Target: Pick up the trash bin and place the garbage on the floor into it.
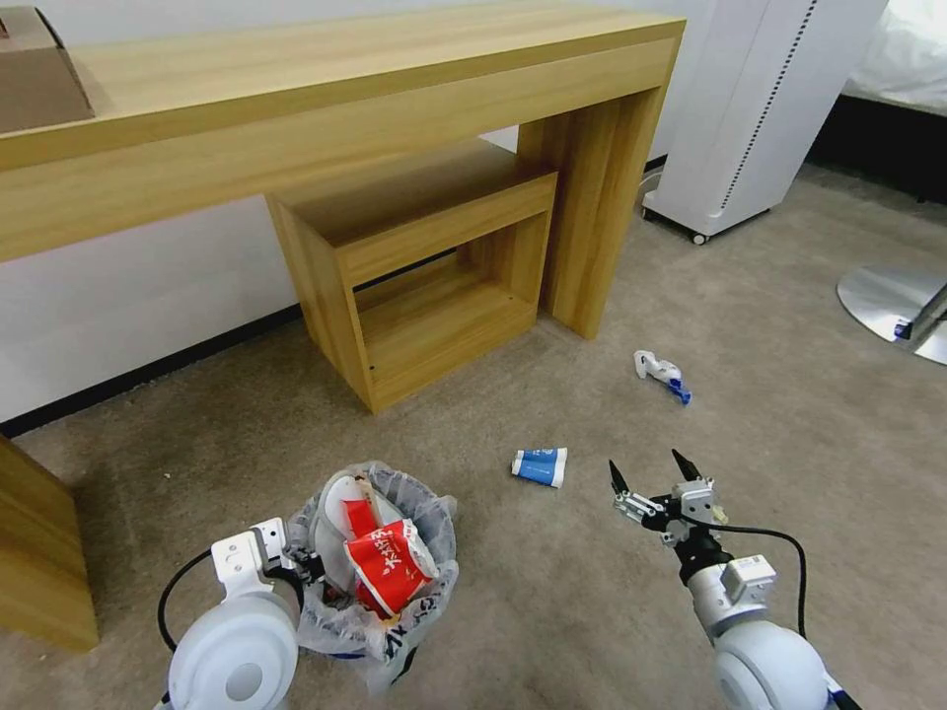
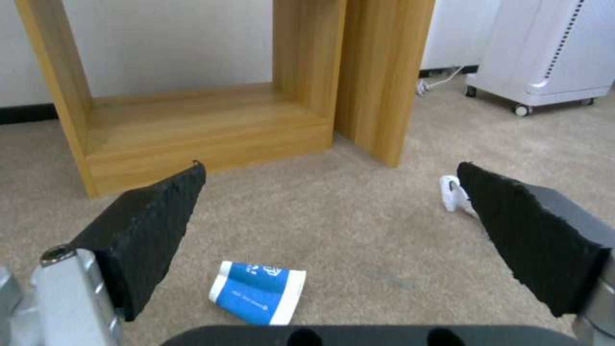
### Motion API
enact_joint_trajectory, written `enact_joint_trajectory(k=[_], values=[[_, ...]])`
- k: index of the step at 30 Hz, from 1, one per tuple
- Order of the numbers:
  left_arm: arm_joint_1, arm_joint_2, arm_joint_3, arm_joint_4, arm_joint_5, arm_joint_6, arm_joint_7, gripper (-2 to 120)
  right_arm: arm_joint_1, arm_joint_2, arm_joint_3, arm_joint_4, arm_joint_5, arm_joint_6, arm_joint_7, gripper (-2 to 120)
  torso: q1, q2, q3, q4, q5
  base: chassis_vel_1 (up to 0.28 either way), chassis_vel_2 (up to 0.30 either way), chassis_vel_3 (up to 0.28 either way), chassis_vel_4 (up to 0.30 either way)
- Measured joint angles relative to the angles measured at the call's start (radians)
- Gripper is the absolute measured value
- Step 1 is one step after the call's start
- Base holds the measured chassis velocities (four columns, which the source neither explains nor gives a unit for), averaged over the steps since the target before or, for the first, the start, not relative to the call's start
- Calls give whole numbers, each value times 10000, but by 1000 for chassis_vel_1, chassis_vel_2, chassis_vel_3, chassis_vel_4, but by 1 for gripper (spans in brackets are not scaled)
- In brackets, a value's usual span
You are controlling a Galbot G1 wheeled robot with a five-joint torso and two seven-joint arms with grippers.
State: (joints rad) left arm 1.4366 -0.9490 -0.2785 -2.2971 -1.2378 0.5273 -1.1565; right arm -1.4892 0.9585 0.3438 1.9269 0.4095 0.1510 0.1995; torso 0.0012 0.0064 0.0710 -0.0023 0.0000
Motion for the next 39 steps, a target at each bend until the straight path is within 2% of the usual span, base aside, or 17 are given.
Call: enact_joint_trajectory(k=[22, 33, 37, 39], values=[[-84, 32, -15, 92, -32, -9, -28, 0, 465, -121, -705, -281, 282, -26, 109, 100, 2, 0, 0, 0, -2, -69, 73, 69, -78], [27, 51, -92, 93, 23, -12, -34, 0, 832, -168, -1089, -562, -44, 135, -75, 100, 1, 0, 1, 0, 0, -50, 63, 53, -60], [67, 64, -110, 57, 54, -3, -30, 0, 1123, -582, -1479, -653, 50, 272, -400, 100, 0, 0, -1, -2, -1, 0, 0, 0, 0], [74, 91, -136, 36, 69, 2, -26, 0, 1989, -1268, -2262, -1003, 484, 405, -711, 100, 0, 0, 0, 0, 0, 0, 0, 0, 0]])
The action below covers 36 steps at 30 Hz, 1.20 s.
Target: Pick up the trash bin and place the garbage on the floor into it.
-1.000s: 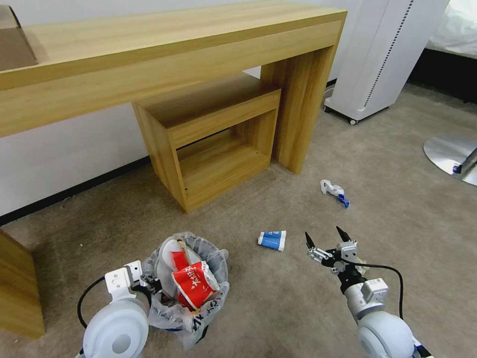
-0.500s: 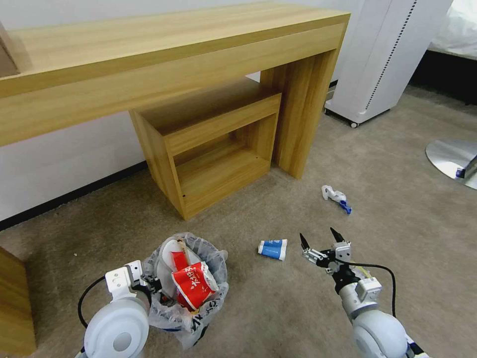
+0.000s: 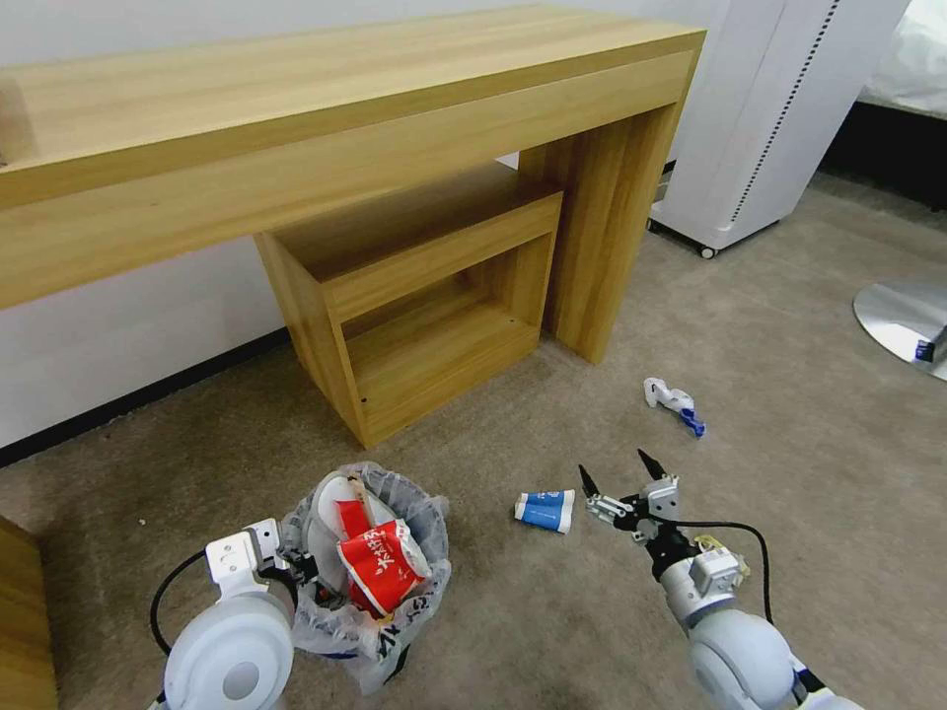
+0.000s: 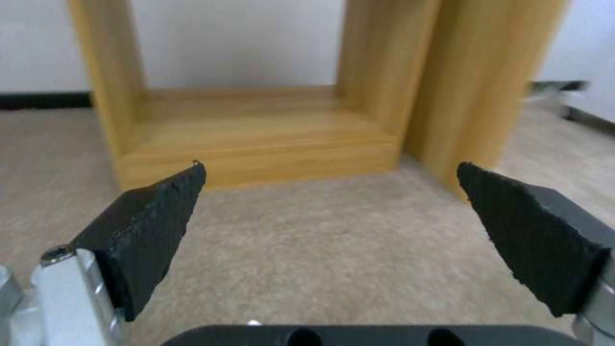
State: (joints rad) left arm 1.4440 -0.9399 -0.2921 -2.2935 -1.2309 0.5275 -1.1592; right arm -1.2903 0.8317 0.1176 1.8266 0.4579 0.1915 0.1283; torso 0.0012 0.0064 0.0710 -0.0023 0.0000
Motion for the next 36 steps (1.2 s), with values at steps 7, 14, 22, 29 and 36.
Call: enact_joint_trajectory(k=[7, 14, 22, 29, 36], values=[[72, -16, -28, -34, 58, 8, 5, 0, 1899, -894, -1579, -1089, 727, 334, -660, 100, 0, 0, 1, 2, -1, 0, 0, 0, 0], [108, -104, -24, 48, 142, 19, 54, 0, 3653, -938, -3071, -2778, 963, 540, -1271, 100, 0, -2, 1, 0, 0, 0, 0, 0, 0], [107, -159, 51, 288, 262, 26, 46, 0, 4731, -930, -3420, -4155, 928, 639, -3107, 100, 0, -2, 1, 2, 4, 0, 0, 0, 0], [-138, -48, 256, 535, 258, -6, 40, 0, 6230, -486, -3904, -6750, 733, 1017, -4849, 100, -1, -1, 0, 3, 6, 0, 0, 0, 0], [-114, -18, 222, 589, 211, -6, 28, 0, 7110, 251, -4785, -8977, 367, 1336, -6389, 100, 0, 0, 0, -1, 3, 0, 0, 0, 0]])
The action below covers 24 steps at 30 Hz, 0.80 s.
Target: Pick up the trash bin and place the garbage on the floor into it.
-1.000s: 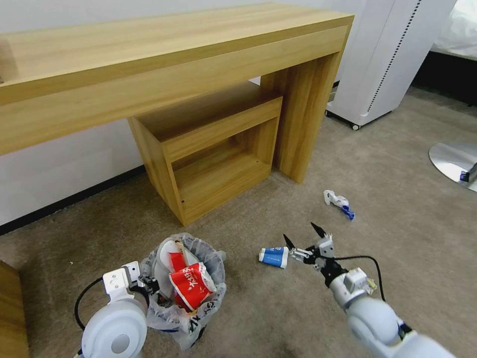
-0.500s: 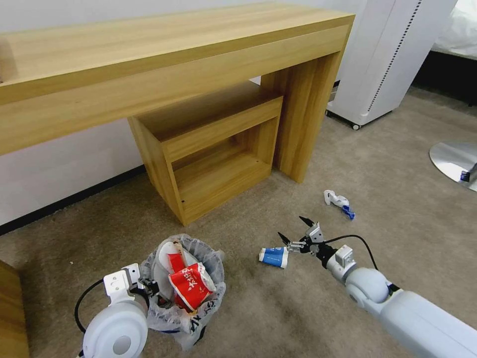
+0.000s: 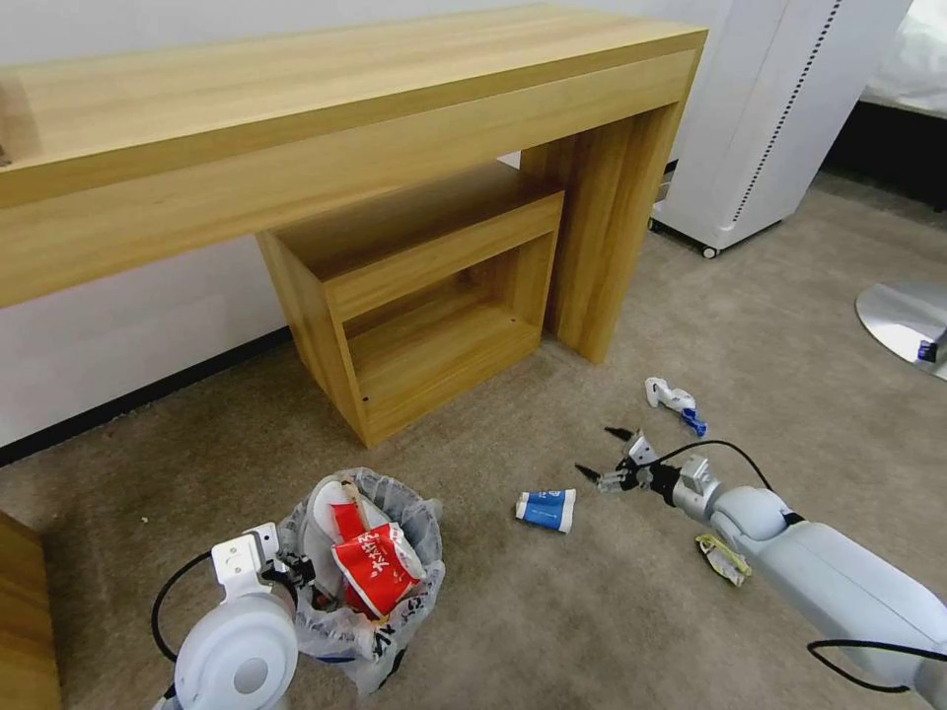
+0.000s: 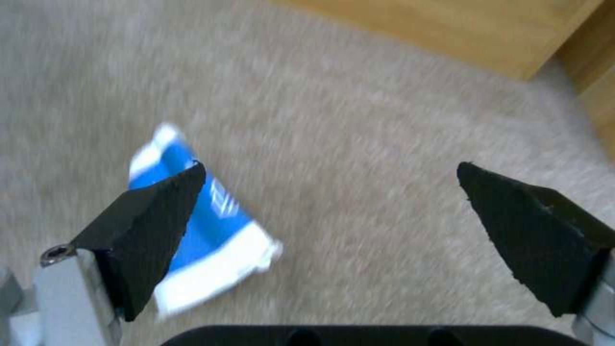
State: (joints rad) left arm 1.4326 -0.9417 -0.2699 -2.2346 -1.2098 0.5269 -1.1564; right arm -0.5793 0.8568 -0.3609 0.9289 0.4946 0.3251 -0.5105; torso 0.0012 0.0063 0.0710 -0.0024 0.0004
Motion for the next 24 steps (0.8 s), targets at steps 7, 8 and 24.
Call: enact_joint_trajectory(k=[7, 8, 24], values=[[17, -57, 28, 131, 65, -5, -5, 0, 402, 908, -403, -1276, -357, 370, -194, 100, 0, 3, -1, 5, 2, 0, 0, 0, 0], [27, -58, 33, 145, 75, -6, -5, 0, 448, 1019, -420, -1470, -417, 400, -174, 100, 0, 3, -1, 6, 2, 0, 0, 0, 0], [-117, -4, 106, 408, 56, -15, 22, 0, 756, 2868, -752, -3311, -814, 686, 19, 100, 0, 3, 0, 3, -3, 0, 0, 0, 0]])
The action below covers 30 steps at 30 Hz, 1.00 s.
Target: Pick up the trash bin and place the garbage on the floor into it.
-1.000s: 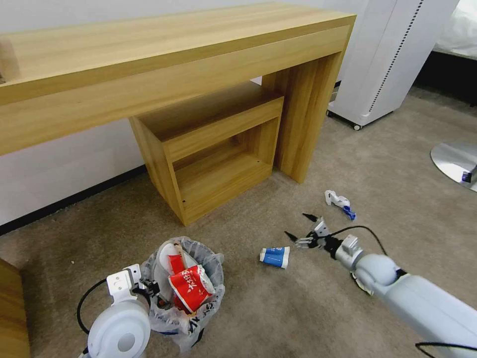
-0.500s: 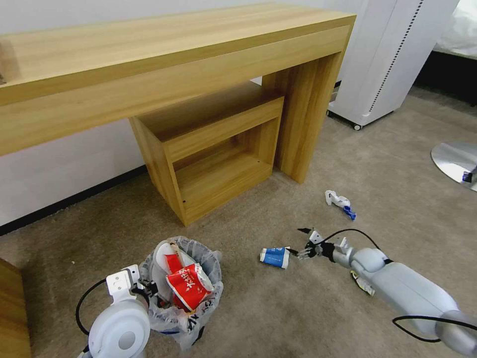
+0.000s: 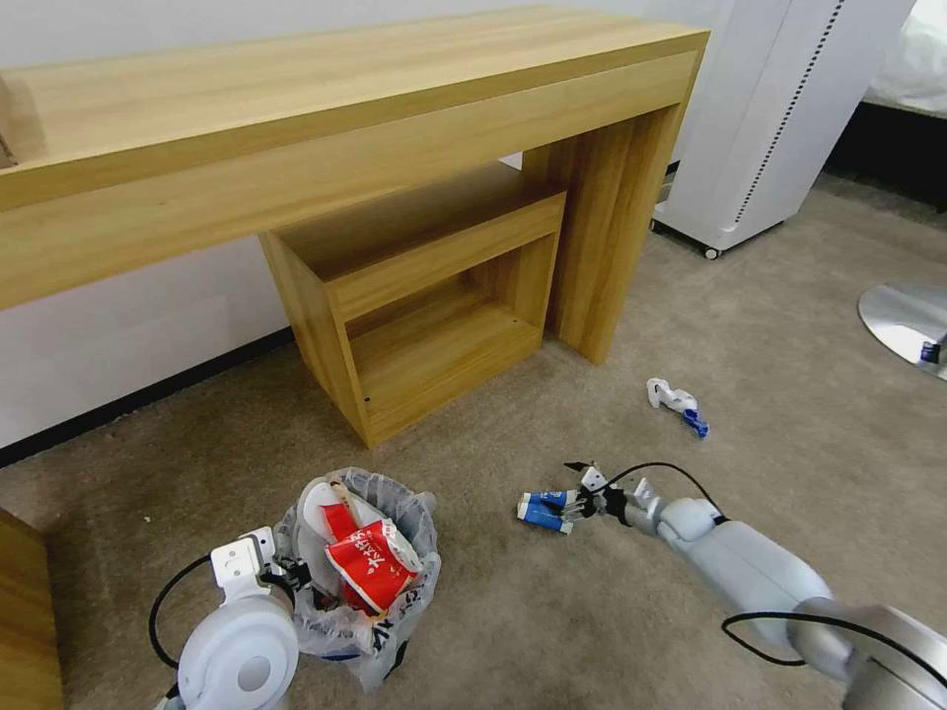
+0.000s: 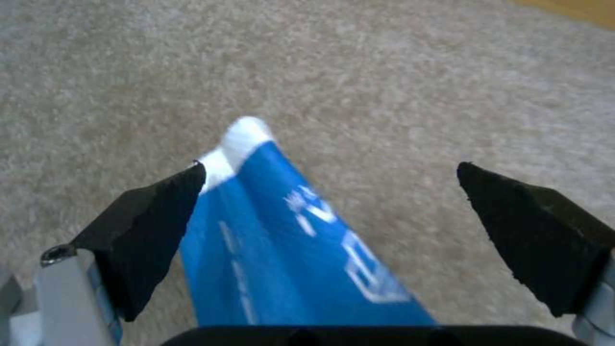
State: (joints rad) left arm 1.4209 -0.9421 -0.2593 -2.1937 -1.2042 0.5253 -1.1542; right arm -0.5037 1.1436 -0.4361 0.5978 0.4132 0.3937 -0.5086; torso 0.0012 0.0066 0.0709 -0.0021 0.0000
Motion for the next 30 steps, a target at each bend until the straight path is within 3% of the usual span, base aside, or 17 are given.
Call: enact_joint_trajectory(k=[27, 30], values=[[108, 146, -31, -9, -32, -45, 67, 0, -579, 67, 399, -223, -52, 22, 324, 100, 2, -4, 2, -5, -4, 0, 0, 0, 0], [137, 157, -41, -49, 3, -46, 77, 0, -582, 52, 387, -224, -11, 24, 429, 91, 2, -5, 2, -5, -6, 0, 0, 0, 0]])
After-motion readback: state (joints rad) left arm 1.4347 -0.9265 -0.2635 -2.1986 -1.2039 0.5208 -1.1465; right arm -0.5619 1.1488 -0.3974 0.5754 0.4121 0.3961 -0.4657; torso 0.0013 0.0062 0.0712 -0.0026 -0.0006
